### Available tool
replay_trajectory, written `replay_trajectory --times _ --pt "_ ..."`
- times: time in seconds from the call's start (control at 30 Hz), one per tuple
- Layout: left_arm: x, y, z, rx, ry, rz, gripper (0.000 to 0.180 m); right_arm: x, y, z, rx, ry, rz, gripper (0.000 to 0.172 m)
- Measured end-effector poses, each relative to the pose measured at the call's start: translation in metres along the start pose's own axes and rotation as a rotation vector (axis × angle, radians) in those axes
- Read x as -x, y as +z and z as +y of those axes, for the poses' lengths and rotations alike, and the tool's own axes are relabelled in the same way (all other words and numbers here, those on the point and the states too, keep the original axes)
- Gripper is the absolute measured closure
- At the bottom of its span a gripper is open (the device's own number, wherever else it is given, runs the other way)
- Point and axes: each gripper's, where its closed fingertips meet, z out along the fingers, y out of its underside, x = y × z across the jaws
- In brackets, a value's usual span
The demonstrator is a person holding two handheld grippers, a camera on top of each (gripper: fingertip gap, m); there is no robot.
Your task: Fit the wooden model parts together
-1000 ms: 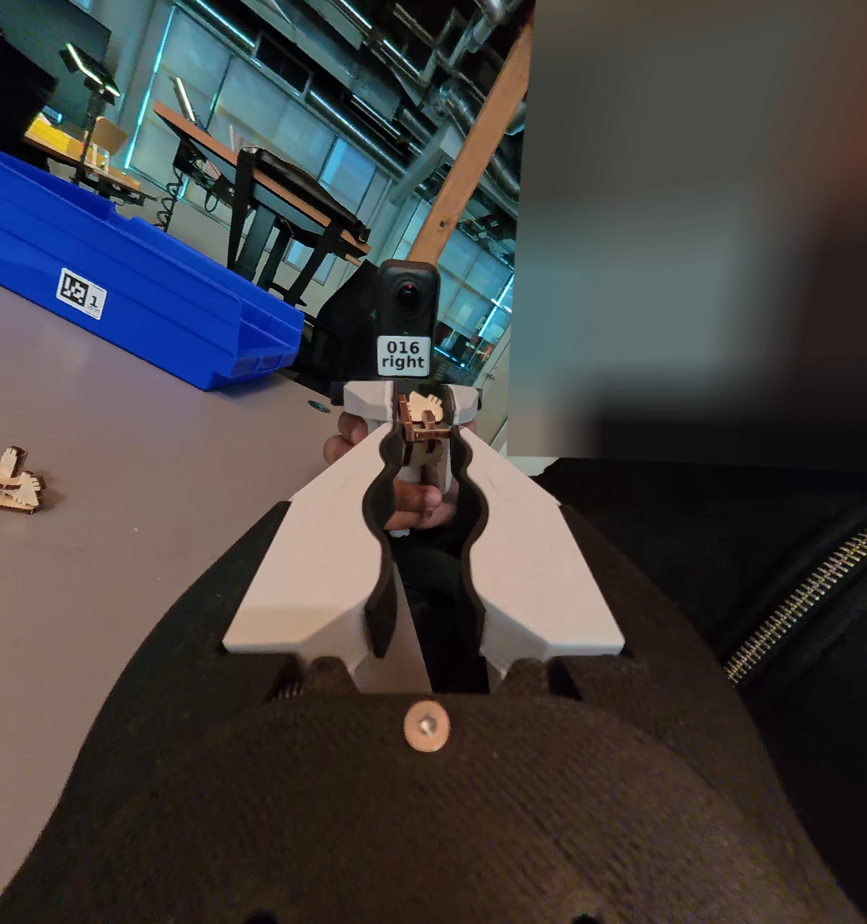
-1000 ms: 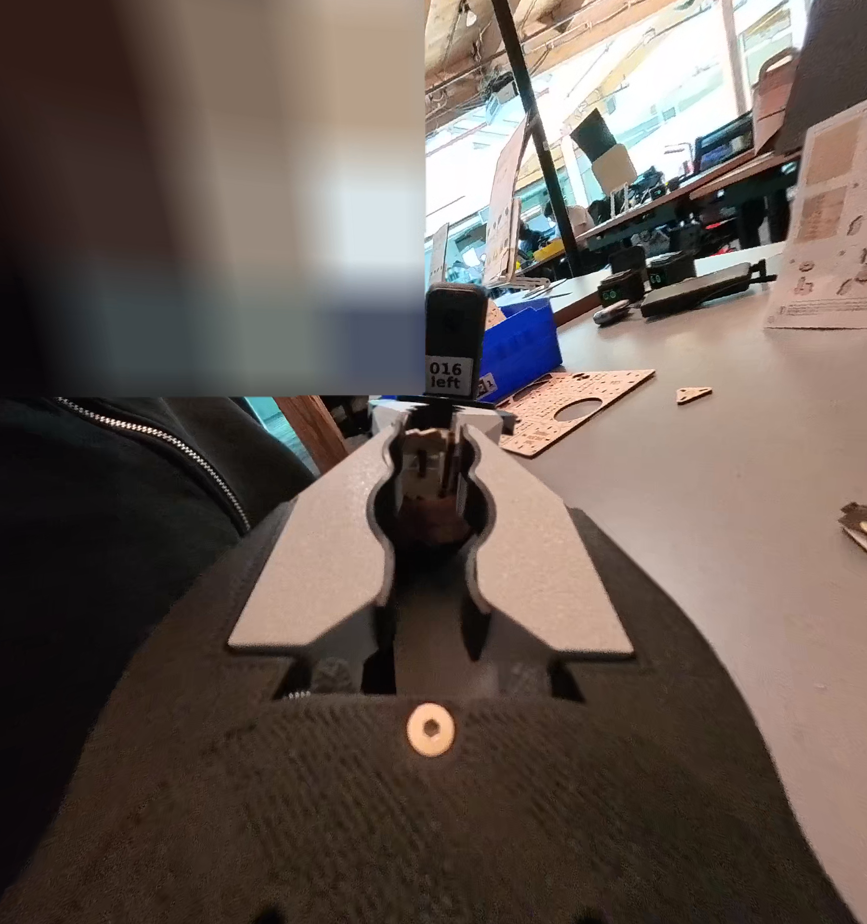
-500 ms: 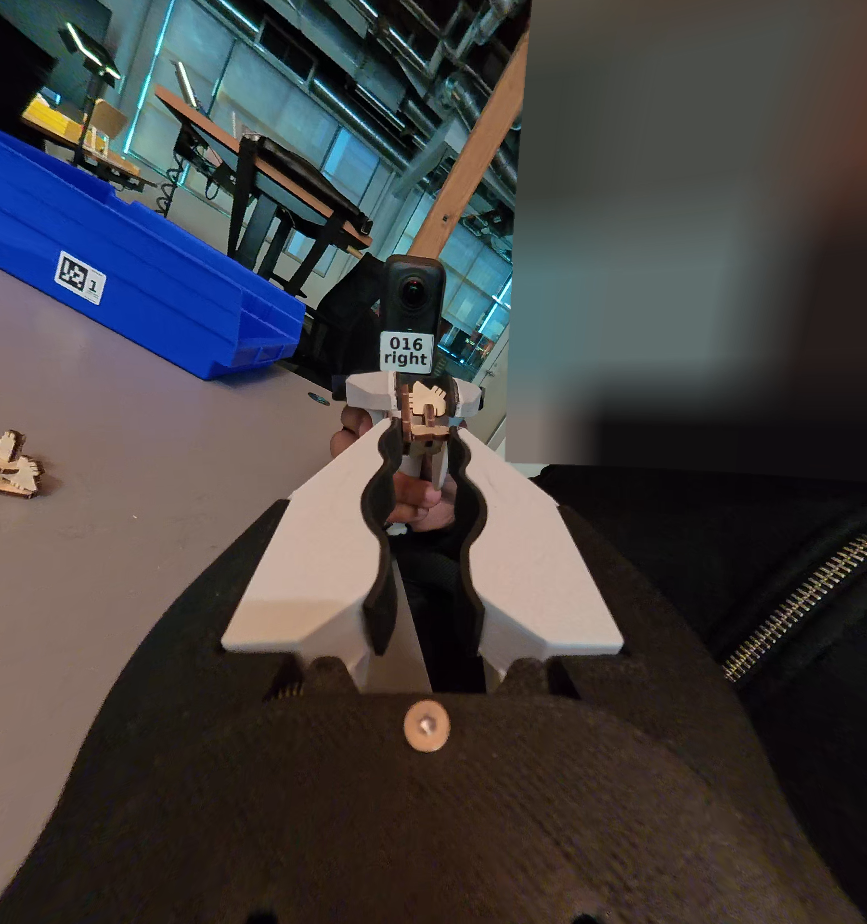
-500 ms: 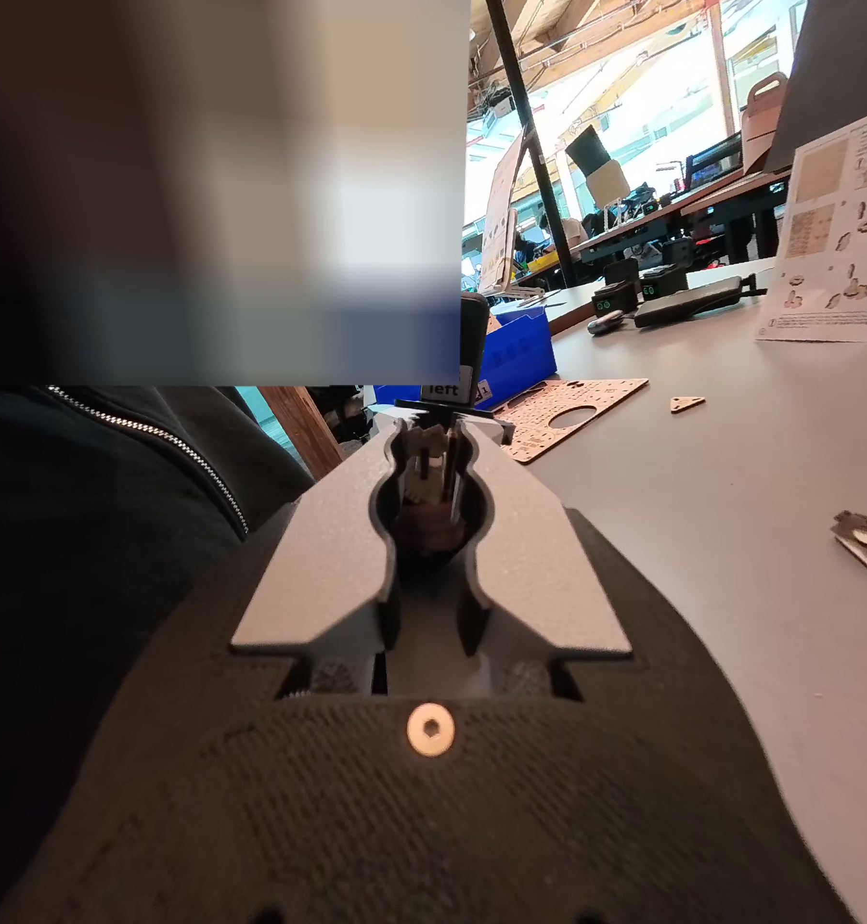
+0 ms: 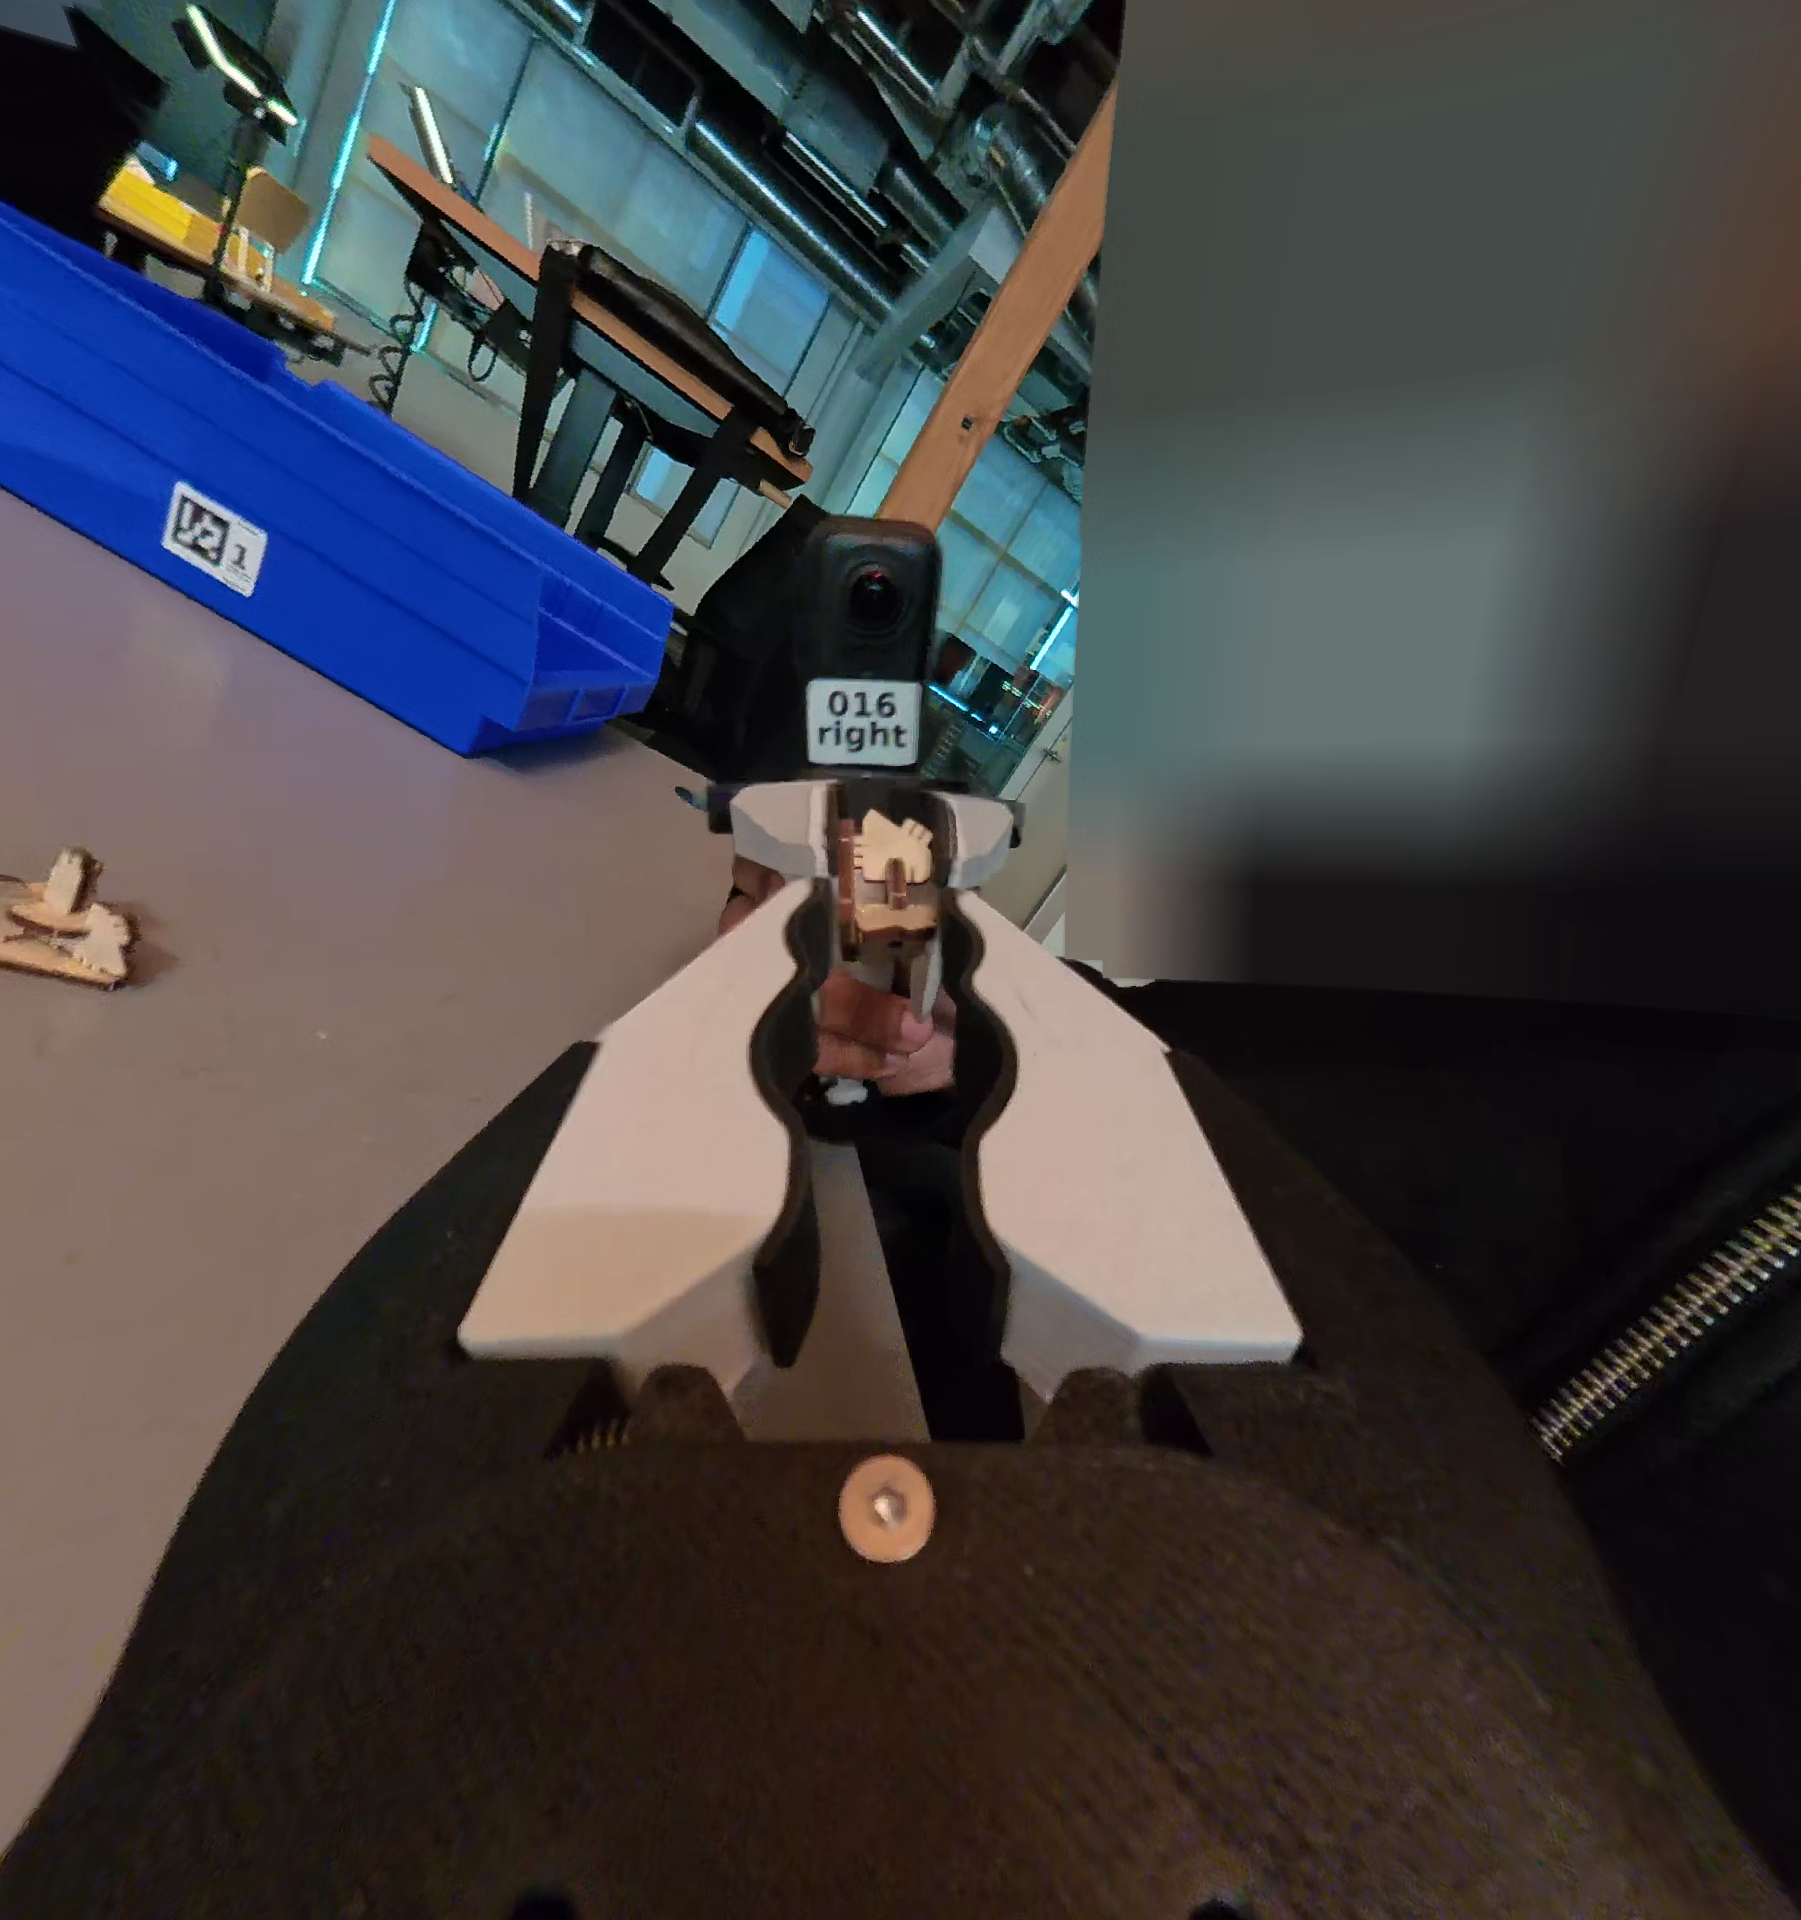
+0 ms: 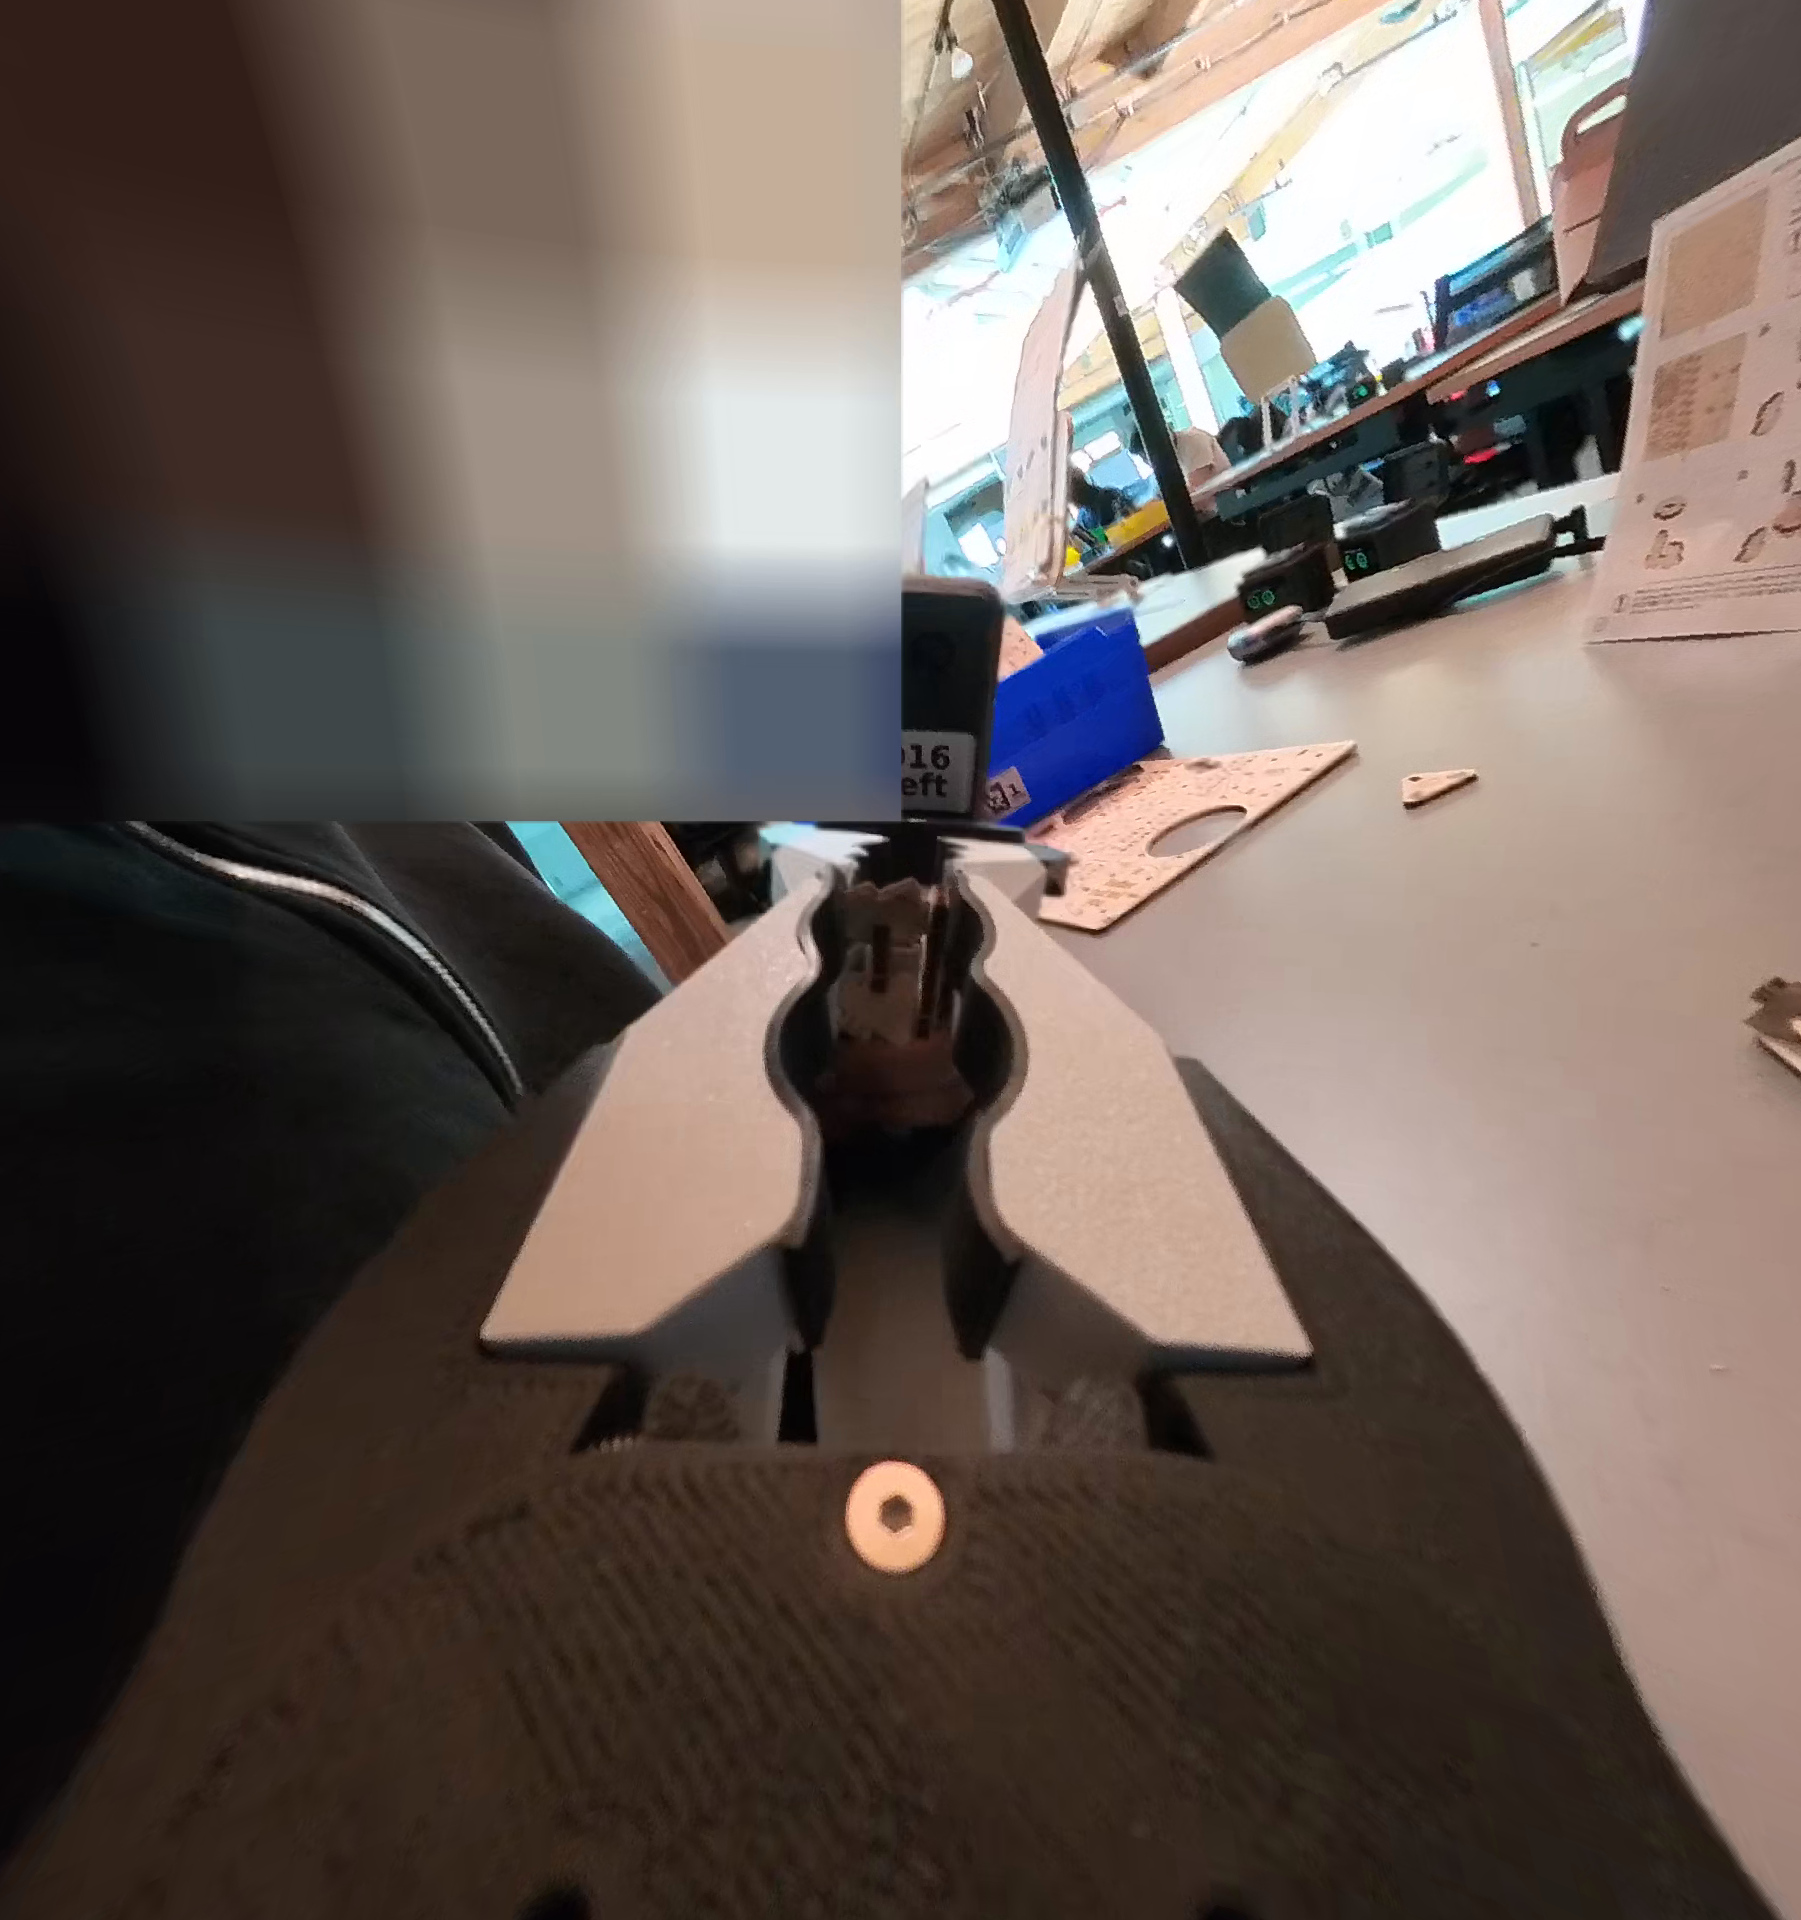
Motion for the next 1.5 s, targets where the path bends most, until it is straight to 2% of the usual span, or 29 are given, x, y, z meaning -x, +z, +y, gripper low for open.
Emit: replay_trajectory --times 0.07,0.2,0.27,0.3,0.37,0.53,0.83,1.5 --pt "0.009 -0.001 0.001 0.006 -0.036 -0.043 0.136 0.001 0.002 0.001 0.034 -0.019 0.001 0.155" --pt "0.005 0.0 0.006 0.046 -0.043 -0.042 0.139 0.001 0.001 0.004 0.101 -0.072 0.011 0.155" --pt "-0.01 0.002 0.005 0.036 -0.069 0.06 0.106 0.002 0.001 0.01 0.135 -0.085 0.006 0.155" --pt "-0.018 0.001 0.003 0.021 -0.098 0.123 0.108 0.003 0.002 0.012 0.138 -0.082 -0.008 0.155" --pt "-0.019 -0.002 0.001 0.008 -0.136 0.151 0.112 0.006 0.002 0.013 0.126 -0.058 -0.04 0.155" --pt "-0.006 -0.001 0.008 0.041 -0.05 -0.001 0.143 0.009 0.004 0.015 0.097 -0.006 -0.096 0.156" --pt "0.001 -0.006 0.012 0.028 -0.024 -0.092 0.144 0.001 0.007 0.022 0.156 0.012 -0.056 0.156" --pt "-0.009 -0.019 0.021 -0.028 -0.138 -0.104 0.145 0.011 0.017 0.033 0.195 -0.003 -0.068 0.156"
